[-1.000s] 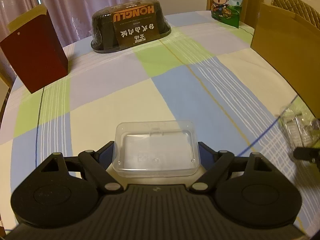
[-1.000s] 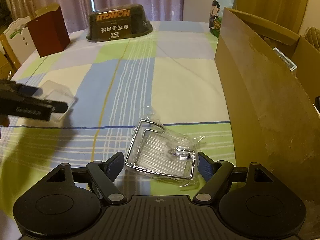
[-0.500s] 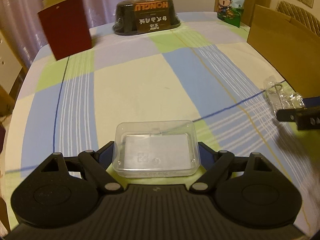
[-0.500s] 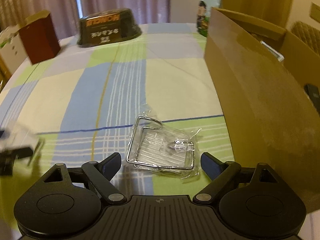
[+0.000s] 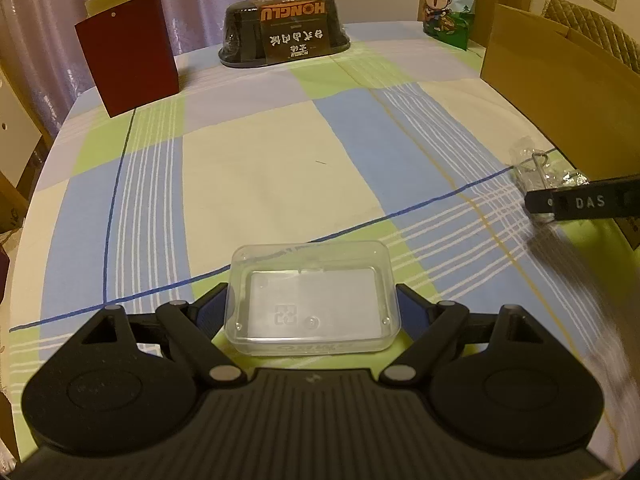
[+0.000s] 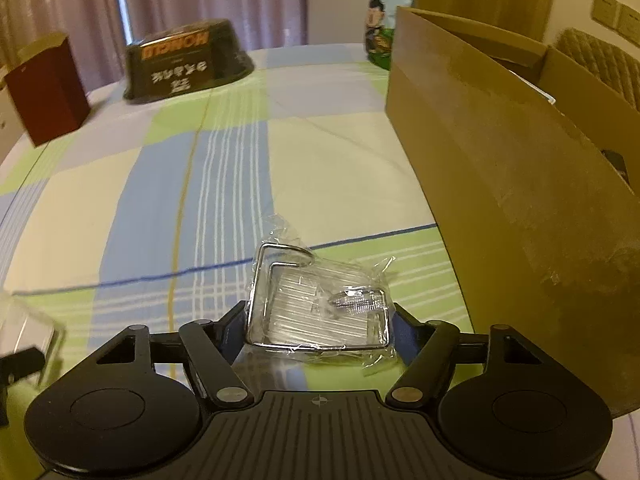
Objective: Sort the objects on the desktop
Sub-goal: 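Carry the clear box with the left tool while the right tool carries the wire rack to the cardboard box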
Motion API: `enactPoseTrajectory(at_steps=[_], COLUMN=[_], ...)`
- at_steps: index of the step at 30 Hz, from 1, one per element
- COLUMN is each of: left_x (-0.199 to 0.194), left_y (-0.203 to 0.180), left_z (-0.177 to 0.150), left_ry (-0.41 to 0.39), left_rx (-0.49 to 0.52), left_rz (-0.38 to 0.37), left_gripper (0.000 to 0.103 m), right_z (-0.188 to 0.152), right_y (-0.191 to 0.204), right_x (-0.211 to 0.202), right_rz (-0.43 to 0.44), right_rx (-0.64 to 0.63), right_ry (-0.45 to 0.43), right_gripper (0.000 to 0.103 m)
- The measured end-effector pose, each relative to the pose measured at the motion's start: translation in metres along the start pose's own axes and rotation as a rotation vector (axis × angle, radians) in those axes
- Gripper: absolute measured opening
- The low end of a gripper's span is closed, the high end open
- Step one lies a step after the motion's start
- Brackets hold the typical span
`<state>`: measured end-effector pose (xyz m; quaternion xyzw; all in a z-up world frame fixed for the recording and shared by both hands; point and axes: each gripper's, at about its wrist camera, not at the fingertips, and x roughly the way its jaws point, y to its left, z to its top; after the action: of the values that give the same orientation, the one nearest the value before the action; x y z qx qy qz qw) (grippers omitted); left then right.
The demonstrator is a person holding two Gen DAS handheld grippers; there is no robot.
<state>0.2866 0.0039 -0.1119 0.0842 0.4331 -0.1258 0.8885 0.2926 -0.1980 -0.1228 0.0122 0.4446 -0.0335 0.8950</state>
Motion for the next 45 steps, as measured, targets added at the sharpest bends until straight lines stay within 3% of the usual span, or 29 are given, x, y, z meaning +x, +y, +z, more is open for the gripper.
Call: enactPoseTrajectory(at_steps=[8,24,45], left_x=[-0.001,0.011,-0.010], left_y=[-0.001,-0.003,-0.007], left_z=[-0.002,0.001,0.000], left_ry=[-0.003,0.075,0.028], left_rx=[0.017,0.039,0.071], left_rz=[-0.008,-0.008,-0.008], left_gripper=[0.085,0.085,0.083], right_z=[-0.022,-0.025,-0.024], right_y=[-0.001,0.001,0.002], right_x=[-0.017,-0.018,-0.036], right_rz=[0.082,0.081,0.085], right_rx=[-0.162,-0.192,-0.205], right_ry=[0.022,0.021,0.019], right_gripper=[0.069,0.070,0.069])
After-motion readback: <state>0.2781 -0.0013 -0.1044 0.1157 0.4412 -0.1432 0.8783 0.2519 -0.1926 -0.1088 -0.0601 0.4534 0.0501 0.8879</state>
